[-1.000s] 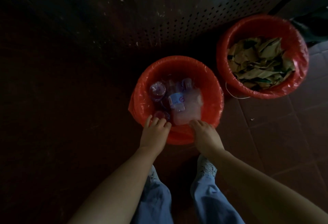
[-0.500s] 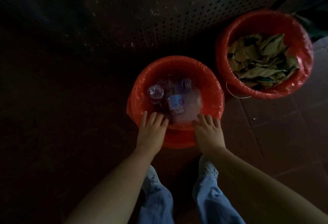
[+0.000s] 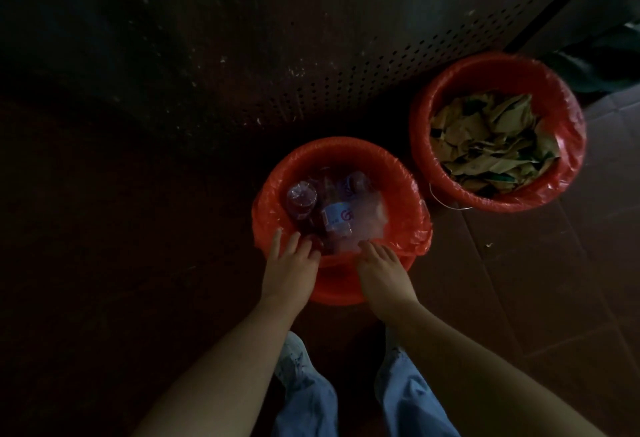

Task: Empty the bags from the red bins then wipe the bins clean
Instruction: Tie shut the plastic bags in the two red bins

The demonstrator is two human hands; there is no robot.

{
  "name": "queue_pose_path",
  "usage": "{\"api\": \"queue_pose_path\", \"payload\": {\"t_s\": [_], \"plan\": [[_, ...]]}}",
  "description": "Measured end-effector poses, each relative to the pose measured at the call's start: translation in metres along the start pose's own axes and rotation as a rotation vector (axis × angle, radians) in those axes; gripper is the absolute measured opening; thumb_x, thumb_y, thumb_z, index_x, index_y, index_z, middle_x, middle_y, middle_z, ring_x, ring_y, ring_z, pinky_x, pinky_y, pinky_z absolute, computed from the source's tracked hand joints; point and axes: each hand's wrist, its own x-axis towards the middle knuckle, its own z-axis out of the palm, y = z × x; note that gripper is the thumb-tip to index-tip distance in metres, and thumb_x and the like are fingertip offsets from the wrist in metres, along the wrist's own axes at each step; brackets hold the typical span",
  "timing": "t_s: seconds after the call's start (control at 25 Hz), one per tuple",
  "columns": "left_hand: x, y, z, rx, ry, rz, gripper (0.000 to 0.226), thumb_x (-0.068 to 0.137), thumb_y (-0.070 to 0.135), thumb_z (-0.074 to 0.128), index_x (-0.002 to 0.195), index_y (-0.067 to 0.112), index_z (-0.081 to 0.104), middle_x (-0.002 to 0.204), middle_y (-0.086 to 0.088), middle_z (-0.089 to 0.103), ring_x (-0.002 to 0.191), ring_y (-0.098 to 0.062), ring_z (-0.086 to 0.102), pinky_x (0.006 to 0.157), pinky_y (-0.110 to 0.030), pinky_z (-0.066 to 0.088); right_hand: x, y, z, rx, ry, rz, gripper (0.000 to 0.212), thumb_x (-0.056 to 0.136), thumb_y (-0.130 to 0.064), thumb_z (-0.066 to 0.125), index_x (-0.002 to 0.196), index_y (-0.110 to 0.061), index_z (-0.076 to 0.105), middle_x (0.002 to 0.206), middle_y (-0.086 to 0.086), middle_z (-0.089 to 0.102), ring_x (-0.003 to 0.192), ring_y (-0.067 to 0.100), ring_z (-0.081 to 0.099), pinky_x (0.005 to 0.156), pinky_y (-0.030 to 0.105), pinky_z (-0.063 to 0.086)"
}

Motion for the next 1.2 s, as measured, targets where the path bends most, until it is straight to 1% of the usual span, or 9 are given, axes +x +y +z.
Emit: {"api": "queue_pose_path", "payload": {"t_s": [0.08,0.16,0.32,0.52,0.64,0.8,0.88,1.04,1.2], "plan": [[-0.007,0.002,0.001,-0.009,0.006,0.006,0.052,0.093,0.019,0.030,0.136,0.021,0.058,0.148,-0.003,0.050,0.143,-0.029,0.037,0.121,-0.059,0.009,-0.008,0.001,0.003,0.000,-0.114,0.031,0.038,0.101,-0.018,0.045,0.135,-0.017,0.061,0.160,0.014,0.034,0.148,0.033,0.032,0.123,0.046,0.019],[-0.012,0.003,0.000,-0.015,0.022,0.000,0.053,0.093,0.017,0.033,0.141,0.020,0.053,0.148,-0.005,0.050,0.143,-0.030,0.037,0.121,-0.058,0.012,-0.016,0.010,0.000,0.076,-0.078,0.162,0.040,0.101,-0.021,0.044,0.139,-0.024,0.055,0.164,0.011,0.025,0.149,0.032,0.030,0.122,0.049,0.022],[-0.013,0.005,-0.003,-0.012,0.043,-0.010,0.057,0.094,0.016,0.036,0.150,0.020,0.041,0.154,-0.006,0.043,0.147,-0.030,0.030,0.121,-0.058,0.010,-0.017,0.037,-0.020,0.202,0.110,0.473,0.031,0.097,-0.029,0.042,0.126,-0.024,0.055,0.139,0.006,0.049,0.122,0.032,0.052,0.100,0.052,0.043],[0.000,0.016,0.007,0.000,0.082,0.018,0.059,0.095,0.022,0.059,0.151,0.023,0.041,0.156,-0.008,0.040,0.149,-0.032,0.027,0.119,-0.060,0.014,-0.004,0.072,-0.027,0.351,0.137,0.704,0.033,0.101,-0.032,0.044,0.130,-0.020,0.055,0.127,0.006,0.053,0.112,0.031,0.055,0.094,0.052,0.048],[0.011,0.028,0.019,0.003,0.110,0.044,0.055,0.099,0.029,0.054,0.152,0.025,0.039,0.158,-0.007,0.037,0.150,-0.032,0.024,0.118,-0.060,0.016,0.011,0.083,-0.017,0.474,0.172,0.761,0.025,0.100,-0.028,0.046,0.117,-0.017,0.061,0.116,0.005,0.059,0.099,0.025,0.059,0.084,0.042,0.052],[0.019,0.044,0.029,0.003,0.123,0.069,0.049,0.101,0.030,0.050,0.149,0.024,0.044,0.155,-0.008,0.042,0.148,-0.032,0.028,0.116,-0.060,0.018,0.025,0.091,-0.016,0.675,0.256,0.923,0.022,0.097,-0.015,0.045,0.106,-0.018,0.065,0.103,0.004,0.065,0.087,0.022,0.062,0.078,0.039,0.055],[0.018,0.047,0.030,-0.005,0.135,0.078,0.047,0.101,0.029,0.050,0.147,0.022,0.046,0.153,-0.008,0.044,0.147,-0.032,0.030,0.116,-0.060,0.018,0.026,0.088,-0.020,0.707,0.288,0.898,0.020,0.097,-0.013,0.048,0.107,-0.017,0.065,0.102,0.004,0.064,0.088,0.022,0.062,0.080,0.039,0.055],[0.013,0.039,0.017,-0.036,0.128,0.045,0.049,0.099,0.029,0.050,0.147,0.021,0.046,0.153,-0.009,0.044,0.147,-0.032,0.029,0.118,-0.060,0.017,0.033,0.059,-0.033,0.657,0.368,0.637,0.014,0.095,-0.013,0.053,0.102,-0.015,0.065,0.107,0.001,0.059,0.091,0.017,0.056,0.078,0.034,0.048],[0.004,0.022,0.000,-0.063,0.134,-0.018,0.052,0.098,0.030,0.052,0.148,0.021,0.044,0.154,-0.009,0.043,0.148,-0.032,0.028,0.119,-0.059,0.016,0.042,0.029,-0.031,0.603,0.337,0.443,0.014,0.095,-0.020,0.056,0.105,-0.017,0.066,0.121,-0.001,0.055,0.104,0.022,0.056,0.087,0.044,0.053]]}}
